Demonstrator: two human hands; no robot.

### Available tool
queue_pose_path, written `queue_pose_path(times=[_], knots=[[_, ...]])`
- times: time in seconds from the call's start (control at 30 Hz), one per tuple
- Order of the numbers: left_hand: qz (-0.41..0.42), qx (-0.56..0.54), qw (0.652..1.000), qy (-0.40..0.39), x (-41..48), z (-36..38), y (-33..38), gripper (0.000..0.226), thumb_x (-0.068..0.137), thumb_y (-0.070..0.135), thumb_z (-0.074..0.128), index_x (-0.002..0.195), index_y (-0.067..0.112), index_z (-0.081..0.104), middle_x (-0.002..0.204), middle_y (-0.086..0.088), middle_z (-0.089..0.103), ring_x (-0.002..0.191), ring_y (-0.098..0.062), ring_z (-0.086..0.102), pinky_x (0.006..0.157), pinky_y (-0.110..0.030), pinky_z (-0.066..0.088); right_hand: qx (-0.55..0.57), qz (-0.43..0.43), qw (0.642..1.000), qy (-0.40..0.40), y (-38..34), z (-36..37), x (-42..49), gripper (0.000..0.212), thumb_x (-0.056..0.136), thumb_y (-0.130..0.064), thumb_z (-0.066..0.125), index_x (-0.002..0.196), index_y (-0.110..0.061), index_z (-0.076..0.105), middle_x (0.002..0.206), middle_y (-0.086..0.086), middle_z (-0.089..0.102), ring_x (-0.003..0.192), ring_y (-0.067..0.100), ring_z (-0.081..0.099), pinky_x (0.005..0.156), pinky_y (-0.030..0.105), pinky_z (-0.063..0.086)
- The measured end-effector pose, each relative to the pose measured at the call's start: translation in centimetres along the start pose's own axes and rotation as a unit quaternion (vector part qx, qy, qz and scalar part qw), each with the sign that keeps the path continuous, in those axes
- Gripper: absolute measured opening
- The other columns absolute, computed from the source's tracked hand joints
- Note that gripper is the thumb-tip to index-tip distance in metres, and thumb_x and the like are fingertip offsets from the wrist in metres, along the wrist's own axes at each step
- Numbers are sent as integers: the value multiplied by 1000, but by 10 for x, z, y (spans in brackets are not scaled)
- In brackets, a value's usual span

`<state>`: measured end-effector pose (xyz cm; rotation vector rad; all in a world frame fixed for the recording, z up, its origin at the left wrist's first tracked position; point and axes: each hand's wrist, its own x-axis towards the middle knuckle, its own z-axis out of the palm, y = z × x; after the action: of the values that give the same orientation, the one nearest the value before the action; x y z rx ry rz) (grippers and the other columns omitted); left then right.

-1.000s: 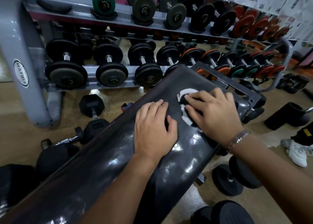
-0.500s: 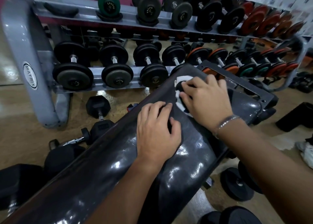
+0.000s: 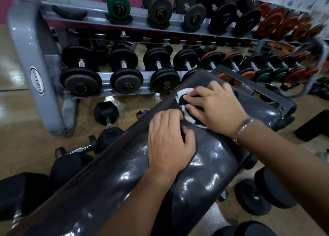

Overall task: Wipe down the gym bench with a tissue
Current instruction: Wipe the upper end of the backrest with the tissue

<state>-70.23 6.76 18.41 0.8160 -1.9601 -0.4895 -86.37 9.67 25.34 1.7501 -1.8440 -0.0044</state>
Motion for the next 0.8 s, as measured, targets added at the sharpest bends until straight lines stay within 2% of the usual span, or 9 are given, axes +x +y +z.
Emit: queue_pose_path(times=[0.13, 0.27, 0.4, 0.47, 0.53, 0.7, 0.8], knots=[[-2, 0, 1000, 0, 0, -1, 1, 16, 79, 16, 61, 93, 16, 53, 91, 4, 54, 93, -20, 50, 86, -39, 44, -42, 60, 996, -45, -11, 3, 37, 37, 100, -46, 40, 113, -26, 68, 116, -7, 63, 103, 31, 50, 84, 44, 34], [-3, -1, 1000, -3, 0, -1, 0, 16, 79, 16, 61, 91, 17, 51, 90, 4, 52, 91, -19, 49, 85, -37, 43, -14, -5, 999, -33, -8, 0, 22, 37, 99, -47, 42, 116, -30, 70, 116, -9, 65, 98, 28, 51, 80, 42, 35], [-8, -1, 1000, -5, 0, -1, 0, 15, 79, 16, 61, 90, 17, 50, 89, 4, 51, 91, -19, 48, 86, -37, 43, -26, 77, 995, -56, 1, -2, 47, 37, 99, -47, 39, 111, -31, 70, 119, -10, 64, 106, 29, 50, 86, 43, 32], [-5, -2, 1000, -7, -1, -2, 1, 15, 79, 16, 61, 90, 17, 50, 89, 3, 51, 91, -19, 48, 85, -38, 43, -53, 45, 995, -76, -11, 1, 55, 39, 100, -48, 34, 109, -30, 68, 121, -10, 63, 107, 28, 49, 88, 43, 32], [-3, 0, 1000, -9, -2, -2, 1, 15, 78, 16, 61, 89, 17, 50, 89, 3, 51, 90, -19, 48, 85, -38, 43, -30, -2, 997, -73, -16, 4, 49, 40, 101, -49, 33, 112, -32, 67, 123, -11, 62, 106, 25, 48, 86, 42, 31], [-7, 4, 1000, -12, 0, -4, 0, 16, 78, 16, 61, 88, 18, 49, 88, 4, 50, 89, -19, 47, 84, -37, 42, -20, 62, 993, -95, -18, 9, 74, 43, 100, -47, 33, 103, -27, 71, 115, -8, 65, 107, 27, 47, 88, 42, 29], [-5, 5, 1000, -10, -2, -5, -1, 16, 77, 15, 61, 88, 19, 49, 88, 5, 50, 89, -18, 47, 84, -35, 42, -17, 35, 997, -73, -29, 8, 61, 41, 100, -49, 35, 106, -28, 70, 116, -9, 66, 106, 27, 47, 84, 42, 30]])
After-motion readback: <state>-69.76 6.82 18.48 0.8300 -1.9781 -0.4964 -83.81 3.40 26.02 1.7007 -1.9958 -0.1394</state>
